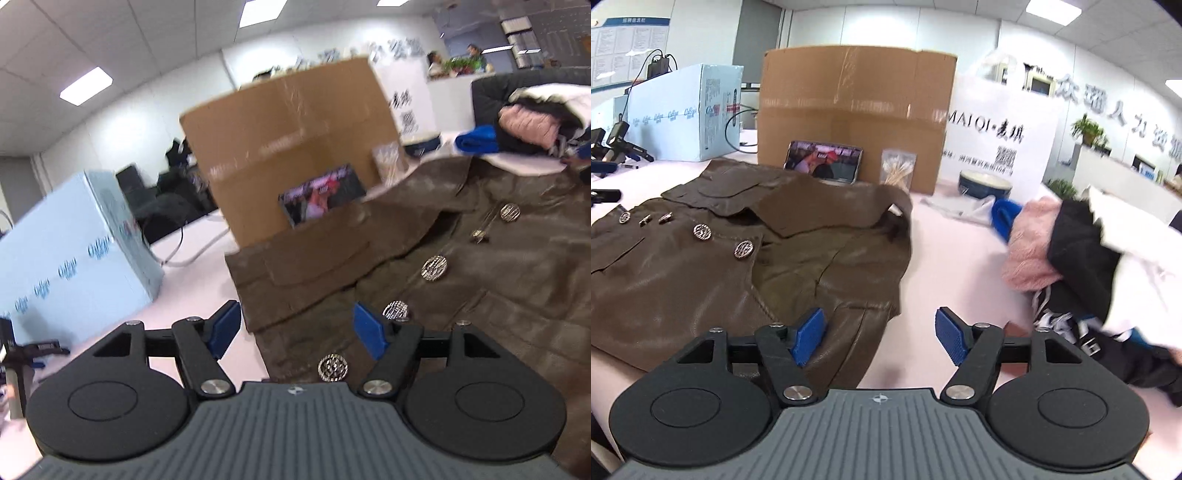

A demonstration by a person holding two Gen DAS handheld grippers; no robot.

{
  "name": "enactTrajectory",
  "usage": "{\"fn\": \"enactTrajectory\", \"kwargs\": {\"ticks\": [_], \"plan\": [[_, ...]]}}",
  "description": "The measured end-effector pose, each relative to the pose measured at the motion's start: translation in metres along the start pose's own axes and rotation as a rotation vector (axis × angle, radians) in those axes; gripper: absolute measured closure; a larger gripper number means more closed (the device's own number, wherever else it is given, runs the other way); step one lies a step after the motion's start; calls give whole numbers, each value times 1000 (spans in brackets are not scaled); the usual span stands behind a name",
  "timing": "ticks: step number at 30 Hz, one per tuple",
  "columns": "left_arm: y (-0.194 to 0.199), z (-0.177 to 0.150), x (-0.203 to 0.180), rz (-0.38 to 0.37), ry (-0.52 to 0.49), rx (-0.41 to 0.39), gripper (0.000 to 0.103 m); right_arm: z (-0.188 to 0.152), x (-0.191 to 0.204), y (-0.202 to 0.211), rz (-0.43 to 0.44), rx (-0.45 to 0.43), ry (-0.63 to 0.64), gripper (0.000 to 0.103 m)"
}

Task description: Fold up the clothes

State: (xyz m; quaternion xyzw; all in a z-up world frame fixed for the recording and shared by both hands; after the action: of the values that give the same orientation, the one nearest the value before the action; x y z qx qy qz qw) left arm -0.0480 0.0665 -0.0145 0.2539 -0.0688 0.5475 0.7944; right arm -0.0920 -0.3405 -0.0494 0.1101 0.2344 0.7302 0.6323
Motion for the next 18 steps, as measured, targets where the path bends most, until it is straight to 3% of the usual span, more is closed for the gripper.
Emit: {"fn": "enactTrajectory", "kwargs": {"ticks": [5,11,18], "plan": [[47,1,-25,-80,-125,-77,37,-5,-2,15,3,-19,-69,36],[84,-3,-64,-119,-222,-125,37,-2,9,26,-38,-74,-40,36],[103,-22,-103,-161,-352,-83,37,0,36,36,11,-134,7,31]]}}
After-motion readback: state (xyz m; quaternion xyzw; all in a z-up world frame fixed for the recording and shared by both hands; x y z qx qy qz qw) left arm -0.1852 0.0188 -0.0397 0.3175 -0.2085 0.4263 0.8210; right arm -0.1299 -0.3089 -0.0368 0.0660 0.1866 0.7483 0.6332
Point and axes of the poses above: each gripper's, at about its wrist camera, not at the fingertips, and y roughly against the way its jaws point, x to its left, z to its top, the point moved 7 cm from there along -y, roughly the way its jaws point
